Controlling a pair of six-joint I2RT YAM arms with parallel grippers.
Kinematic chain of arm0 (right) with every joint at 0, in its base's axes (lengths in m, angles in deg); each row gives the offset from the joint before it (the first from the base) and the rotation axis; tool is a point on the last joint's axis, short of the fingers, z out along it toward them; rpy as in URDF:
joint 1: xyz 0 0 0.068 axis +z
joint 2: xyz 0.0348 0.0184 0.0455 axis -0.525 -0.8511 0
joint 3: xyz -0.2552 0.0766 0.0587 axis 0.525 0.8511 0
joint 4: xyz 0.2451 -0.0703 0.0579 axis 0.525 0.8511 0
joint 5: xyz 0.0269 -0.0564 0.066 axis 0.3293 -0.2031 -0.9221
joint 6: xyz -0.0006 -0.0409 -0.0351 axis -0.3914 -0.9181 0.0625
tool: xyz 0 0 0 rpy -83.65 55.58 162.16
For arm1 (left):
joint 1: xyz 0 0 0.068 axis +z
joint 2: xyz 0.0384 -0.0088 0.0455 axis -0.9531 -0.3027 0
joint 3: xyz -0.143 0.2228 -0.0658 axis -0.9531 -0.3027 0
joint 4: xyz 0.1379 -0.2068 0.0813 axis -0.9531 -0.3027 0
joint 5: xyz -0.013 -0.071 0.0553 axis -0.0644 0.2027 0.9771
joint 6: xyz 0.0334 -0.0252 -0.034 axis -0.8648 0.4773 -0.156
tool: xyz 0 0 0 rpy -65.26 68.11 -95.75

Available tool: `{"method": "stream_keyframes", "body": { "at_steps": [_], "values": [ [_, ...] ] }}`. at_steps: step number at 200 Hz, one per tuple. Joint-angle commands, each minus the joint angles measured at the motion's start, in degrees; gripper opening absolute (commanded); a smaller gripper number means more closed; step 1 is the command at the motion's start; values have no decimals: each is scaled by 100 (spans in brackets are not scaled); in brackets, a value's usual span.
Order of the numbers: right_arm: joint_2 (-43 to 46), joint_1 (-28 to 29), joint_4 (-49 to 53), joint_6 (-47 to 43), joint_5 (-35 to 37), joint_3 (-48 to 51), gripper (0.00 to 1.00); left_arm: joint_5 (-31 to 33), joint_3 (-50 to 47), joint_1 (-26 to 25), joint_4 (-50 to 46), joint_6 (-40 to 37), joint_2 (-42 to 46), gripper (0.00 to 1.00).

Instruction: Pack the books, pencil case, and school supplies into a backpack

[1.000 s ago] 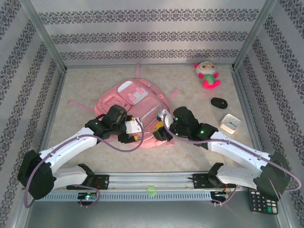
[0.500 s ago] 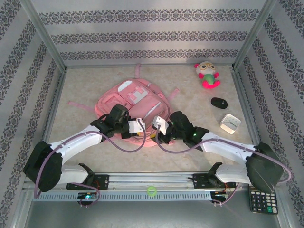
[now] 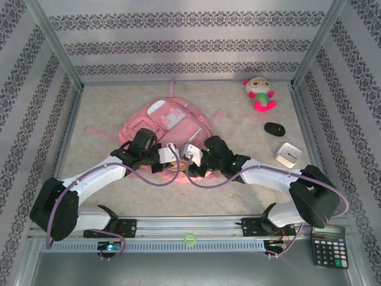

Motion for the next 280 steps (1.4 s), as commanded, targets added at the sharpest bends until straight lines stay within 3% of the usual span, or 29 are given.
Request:
{"method": "stream_keyframes", "body": {
  "at_steps": [1, 28, 50, 65, 89, 116, 154, 164, 176, 192, 209, 226, 260, 268, 280],
  "values": [
    [-119, 42, -212, 82, -114, -161, 41, -452, -1, 77, 462, 513, 35, 20],
    [-219, 100, -202, 287, 490, -206, 36, -688, 79, 75, 493, 855, 42, 19],
    [-84, 81, -141, 439, 1039, -154, 15, -589, 128, 76, 396, 897, 63, 14],
    [182, -136, 100, 781, 950, -127, 0, -275, 151, 84, 193, 735, 41, 10],
    [625, -695, 796, 1277, 313, -75, 0, 170, 207, 151, -281, 317, 44, 8],
    [948, -1178, 1658, 1382, 156, -71, 0, 332, 229, 324, -694, 30, 179, 7],
    [965, -1403, 1655, 1588, -411, -38, 0, 564, 251, 499, -1344, -315, 463, 8],
    [920, -1225, 1550, 1685, -611, -86, 0, 586, 273, 499, -1467, -264, 556, 16],
    [844, -984, 1537, 1746, -742, -204, 0, 258, 354, 500, -1514, 75, 692, 40],
    [770, -765, 1483, 1838, -804, -292, 0, -259, 366, 406, -1109, 1003, 835, 60],
    [715, -706, 1354, 1954, -872, -294, 0, -209, 281, 90, -388, 1934, 838, 69],
    [697, -676, 1335, 1985, -899, -307, 0, 192, 251, -280, 105, 2245, 665, 72],
    [743, -682, 1336, 2010, -991, -329, 0, 582, 610, -547, 282, 2329, -203, 70],
    [770, -715, 1336, 2041, -985, -325, 0, 630, 684, -560, 244, 2250, -391, 62],
    [827, -821, 1337, 2147, -940, -304, 0, 734, 779, -553, 73, 2051, -550, 40]
  ]
}}
